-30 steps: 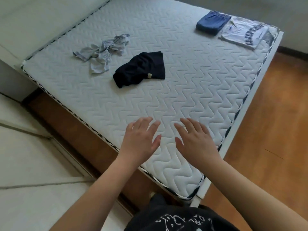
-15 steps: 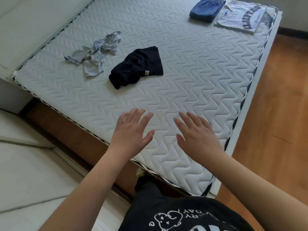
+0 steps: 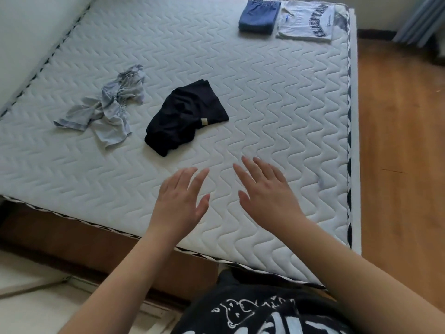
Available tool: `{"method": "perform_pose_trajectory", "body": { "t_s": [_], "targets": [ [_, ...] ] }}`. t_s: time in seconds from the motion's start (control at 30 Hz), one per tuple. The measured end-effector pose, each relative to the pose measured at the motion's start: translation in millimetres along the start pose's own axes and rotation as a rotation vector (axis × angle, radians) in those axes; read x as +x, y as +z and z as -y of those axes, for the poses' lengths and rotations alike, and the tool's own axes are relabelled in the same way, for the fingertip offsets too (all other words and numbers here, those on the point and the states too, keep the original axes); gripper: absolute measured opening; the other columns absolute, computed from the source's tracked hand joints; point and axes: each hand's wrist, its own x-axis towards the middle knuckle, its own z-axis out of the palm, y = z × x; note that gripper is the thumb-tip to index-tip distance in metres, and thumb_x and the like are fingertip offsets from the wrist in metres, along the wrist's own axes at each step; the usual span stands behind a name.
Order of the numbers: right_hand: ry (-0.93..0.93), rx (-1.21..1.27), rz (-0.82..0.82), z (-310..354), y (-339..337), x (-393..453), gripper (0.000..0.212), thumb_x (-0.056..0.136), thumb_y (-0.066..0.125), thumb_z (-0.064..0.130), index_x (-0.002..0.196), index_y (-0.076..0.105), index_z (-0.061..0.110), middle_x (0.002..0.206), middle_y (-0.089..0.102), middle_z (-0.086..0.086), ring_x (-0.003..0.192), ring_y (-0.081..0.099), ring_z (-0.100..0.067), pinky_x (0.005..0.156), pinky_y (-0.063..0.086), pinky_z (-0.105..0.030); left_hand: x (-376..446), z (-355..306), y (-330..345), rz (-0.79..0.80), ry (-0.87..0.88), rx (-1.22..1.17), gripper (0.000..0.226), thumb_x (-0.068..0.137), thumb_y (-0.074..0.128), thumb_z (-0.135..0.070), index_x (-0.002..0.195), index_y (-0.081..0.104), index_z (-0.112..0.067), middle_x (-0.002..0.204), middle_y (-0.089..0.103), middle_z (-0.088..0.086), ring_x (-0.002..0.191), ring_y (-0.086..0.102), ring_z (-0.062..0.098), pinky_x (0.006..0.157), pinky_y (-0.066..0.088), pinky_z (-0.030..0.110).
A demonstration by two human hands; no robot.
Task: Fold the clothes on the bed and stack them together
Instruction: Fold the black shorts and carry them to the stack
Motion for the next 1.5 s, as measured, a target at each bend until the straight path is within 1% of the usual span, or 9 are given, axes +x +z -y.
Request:
{"method": "perform_pose_trajectory", "body": {
  "t_s": [0.07,0.17,0.43,0.7,0.97,1.1,1.3,1.43,1.5],
  "targets": [
    [-0.001,-0.011,-0.011,3.5,-1.5,5.4,0.058,0.101,0.034,0.038,0.155,0.017,0.024,0.164,0.014,-0.002,0.15,0.011,-0.024,0.121,0.006,-0.039,5.6,7.1,-1.3,-0.028,-0.004,0.011,0.054,0.093,0.059,-0.031,0.143,0.047,-0.016,0.137,0.052,0.01,0.127,0.049,0.031,0.103,0.039,0.047],
    [0.011,-0.015,-0.017,2.9,-2.9,7.9,0.059,0.102,0.031,0.039,0.156,0.013,0.025,0.164,0.012,-0.002,0.15,0.01,-0.024,0.121,0.006,-0.04,12.4,14.9,-3.5,-0.037,-0.014,0.023,0.054,0.092,0.061,-0.026,0.143,0.048,-0.016,0.138,0.052,0.011,0.127,0.049,0.033,0.104,0.038,0.048],
    [-0.119,-0.003,0.022,20.5,10.8,40.8,0.06,0.101,0.028,0.041,0.156,0.007,0.027,0.165,0.006,0.0,0.151,0.005,-0.022,0.121,0.004,-0.038,1.3,45.4,-6.7,-0.021,-0.165,0.069,0.055,0.095,0.055,-0.034,0.146,0.043,-0.018,0.145,0.046,0.01,0.136,0.039,0.03,0.11,0.03,0.045],
    [-0.249,-0.05,0.079,85.2,31.1,102.2,0.062,0.101,0.032,0.041,0.156,0.005,0.027,0.165,0.006,-0.001,0.151,0.005,-0.022,0.121,0.004,-0.039,-10.3,126.4,-1.1,-0.003,-0.267,0.029,0.058,0.097,0.045,-0.045,0.149,0.038,-0.021,0.15,0.039,0.007,0.14,0.032,0.026,0.113,0.026,0.043],
    [-0.122,-0.056,0.131,182.9,92.6,195.7,0.064,0.1,0.036,0.039,0.156,0.006,0.026,0.164,0.007,-0.002,0.151,0.007,-0.024,0.121,0.008,-0.041,33.5,274.8,36.2,0.137,-0.127,-0.022,0.066,0.097,0.039,-0.049,0.156,0.02,-0.027,0.161,0.021,0.005,0.149,0.015,0.025,0.119,0.013,0.04],
    [-0.017,-0.017,0.185,232.2,113.6,228.2,0.067,0.097,0.045,0.035,0.156,0.014,0.024,0.163,0.015,-0.003,0.15,0.013,-0.024,0.121,0.01,-0.041,63.4,343.4,43.3,0.194,-0.037,-0.011,0.071,0.096,0.038,-0.054,0.157,0.014,-0.027,0.163,0.015,0.005,0.15,0.012,0.025,0.119,0.013,0.04],
    [0.039,-0.037,0.183,240.8,136.9,270.8,0.07,0.092,0.055,0.031,0.154,0.024,0.021,0.16,0.025,-0.006,0.147,0.025,-0.028,0.118,0.02,-0.043,112.3,383.6,75.2,0.279,0.013,0.008,0.075,0.096,0.042,-0.053,0.157,0.007,-0.026,0.164,0.007,0.006,0.151,0.006,0.025,0.119,0.012,0.041],
    [0.018,-0.047,0.241,229.8,166.2,311.3,0.072,0.098,0.043,0.034,0.156,0.001,0.024,0.165,0.005,-0.002,0.15,0.008,-0.024,0.12,0.009,-0.04,149.5,400.2,105.3,0.344,-0.002,0.028,0.076,0.096,0.04,-0.053,0.157,0.002,-0.026,0.165,0.003,0.005,0.151,0.003,0.024,0.121,0.012,0.041],
    [0.008,-0.042,0.261,225.0,184.3,334.5,0.073,0.099,0.041,0.033,0.156,-0.003,0.025,0.165,0.0,0.0,0.151,0.005,-0.023,0.12,0.007,-0.04,167.3,408.9,123.1,0.376,-0.032,0.02,0.077,0.096,0.04,-0.052,0.157,0.001,-0.027,0.165,0.002,0.005,0.151,0.002,0.024,0.121,0.011,0.041]
  ]
}}
